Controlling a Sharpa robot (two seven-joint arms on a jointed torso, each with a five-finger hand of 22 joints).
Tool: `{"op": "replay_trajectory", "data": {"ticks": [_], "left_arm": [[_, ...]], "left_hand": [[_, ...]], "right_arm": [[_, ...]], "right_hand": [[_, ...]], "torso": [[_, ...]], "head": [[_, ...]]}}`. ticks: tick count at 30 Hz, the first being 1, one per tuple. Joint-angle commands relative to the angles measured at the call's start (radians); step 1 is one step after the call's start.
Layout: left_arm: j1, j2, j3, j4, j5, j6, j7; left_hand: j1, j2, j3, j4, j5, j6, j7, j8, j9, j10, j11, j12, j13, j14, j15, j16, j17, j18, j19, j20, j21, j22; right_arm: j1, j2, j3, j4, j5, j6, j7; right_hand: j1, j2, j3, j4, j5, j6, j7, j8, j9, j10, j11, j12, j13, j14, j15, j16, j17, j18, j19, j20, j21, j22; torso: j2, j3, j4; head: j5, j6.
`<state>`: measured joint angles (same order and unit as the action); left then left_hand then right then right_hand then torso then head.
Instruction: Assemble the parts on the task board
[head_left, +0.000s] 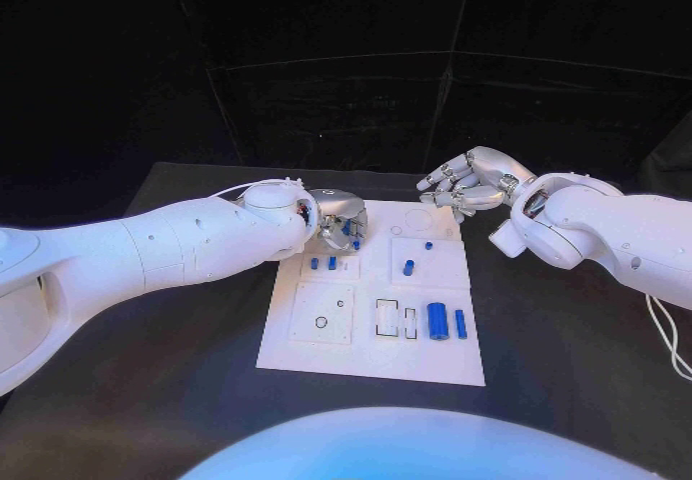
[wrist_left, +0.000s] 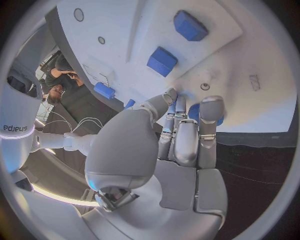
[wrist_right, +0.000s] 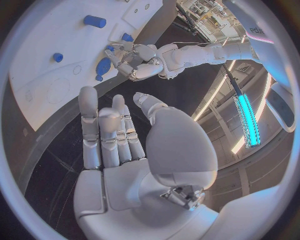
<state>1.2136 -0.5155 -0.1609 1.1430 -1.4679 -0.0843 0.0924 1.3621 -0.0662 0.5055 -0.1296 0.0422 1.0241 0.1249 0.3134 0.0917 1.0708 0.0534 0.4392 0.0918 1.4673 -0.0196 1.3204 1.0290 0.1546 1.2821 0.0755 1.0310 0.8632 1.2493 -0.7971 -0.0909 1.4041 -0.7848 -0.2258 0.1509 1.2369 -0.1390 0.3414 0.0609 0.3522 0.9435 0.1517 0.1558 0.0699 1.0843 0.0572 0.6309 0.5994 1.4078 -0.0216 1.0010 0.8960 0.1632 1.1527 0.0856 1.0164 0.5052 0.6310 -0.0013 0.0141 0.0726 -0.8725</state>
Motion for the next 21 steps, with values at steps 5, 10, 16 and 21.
{"op": "replay_trajectory", "data": {"ticks": [5,10,16,21], "left_arm": [[0.004,-0.025,0.032,0.035,0.035,-0.054,0.019],[0.004,-0.045,0.049,0.055,0.05,-0.064,0.019],[0.004,-0.085,0.057,0.085,0.068,-0.048,0.009],[0.004,-0.123,0.058,0.106,0.083,-0.023,-0.002]], "left_hand": [[-0.016,0.0,0.006,0.003,0.005,0.009,-0.001,-0.007,-0.002,0.008,0.002,-0.008,-0.003,0.006,-0.007,-0.003,-0.004,-0.01,0.006,0.001,0.006,0.0],[-0.021,-0.001,0.006,0.003,0.005,0.011,-0.001,-0.009,-0.002,0.01,0.002,-0.011,-0.004,0.006,-0.007,-0.005,-0.008,-0.01,0.006,0.001,0.006,0.0],[-0.024,-0.003,0.006,0.004,0.005,0.013,-0.002,-0.01,-0.003,0.012,0.002,-0.013,-0.005,0.006,-0.007,-0.006,-0.011,-0.01,0.007,0.001,0.007,0.002],[-0.027,-0.004,0.005,0.004,0.005,0.014,-0.002,-0.011,-0.003,0.014,0.001,-0.015,-0.006,0.006,-0.007,-0.007,-0.013,-0.01,0.007,0.001,0.008,0.003]], "right_arm": [[0.002,0.002,0.001,-0.003,-0.001,0.005,0.013],[0.002,0.005,0.001,-0.006,-0.001,0.007,0.013],[0.001,0.005,0.001,-0.009,-0.001,0.008,0.013],[0.001,0.005,0.001,-0.01,-0.001,0.008,0.013]], "right_hand": [[-0.003,0.009,0.002,0.006,0.005,-0.009,0.0,0.003,0.0,-0.005,0.004,0.004,-0.002,0.002,0.003,-0.003,0.001,0.014,0.003,0.001,-0.004,-0.001],[-0.003,0.009,0.002,0.006,0.005,-0.009,0.0,0.003,0.0,-0.005,0.004,0.004,-0.002,0.002,0.003,-0.003,0.001,0.014,0.003,0.001,-0.004,-0.001],[-0.003,0.009,0.002,0.006,0.005,-0.009,0.0,0.003,0.0,-0.005,0.004,0.004,-0.002,0.002,0.003,-0.003,0.001,0.014,0.003,0.001,-0.004,-0.001],[-0.003,0.009,0.002,0.006,0.005,-0.009,0.0,0.003,0.0,-0.005,0.004,0.004,-0.002,0.002,0.003,-0.003,0.001,0.014,0.003,0.001,-0.004,-0.001]], "torso": [[0.0,0.0004,0.0011],[0.0,-0.0003,0.0006],[0.001,0.0001,0.0013],[0.001,0.0006,0.0008]], "head": [[0.004,0.0],[0.006,0.0],[0.008,0.002],[0.009,0.002]]}}
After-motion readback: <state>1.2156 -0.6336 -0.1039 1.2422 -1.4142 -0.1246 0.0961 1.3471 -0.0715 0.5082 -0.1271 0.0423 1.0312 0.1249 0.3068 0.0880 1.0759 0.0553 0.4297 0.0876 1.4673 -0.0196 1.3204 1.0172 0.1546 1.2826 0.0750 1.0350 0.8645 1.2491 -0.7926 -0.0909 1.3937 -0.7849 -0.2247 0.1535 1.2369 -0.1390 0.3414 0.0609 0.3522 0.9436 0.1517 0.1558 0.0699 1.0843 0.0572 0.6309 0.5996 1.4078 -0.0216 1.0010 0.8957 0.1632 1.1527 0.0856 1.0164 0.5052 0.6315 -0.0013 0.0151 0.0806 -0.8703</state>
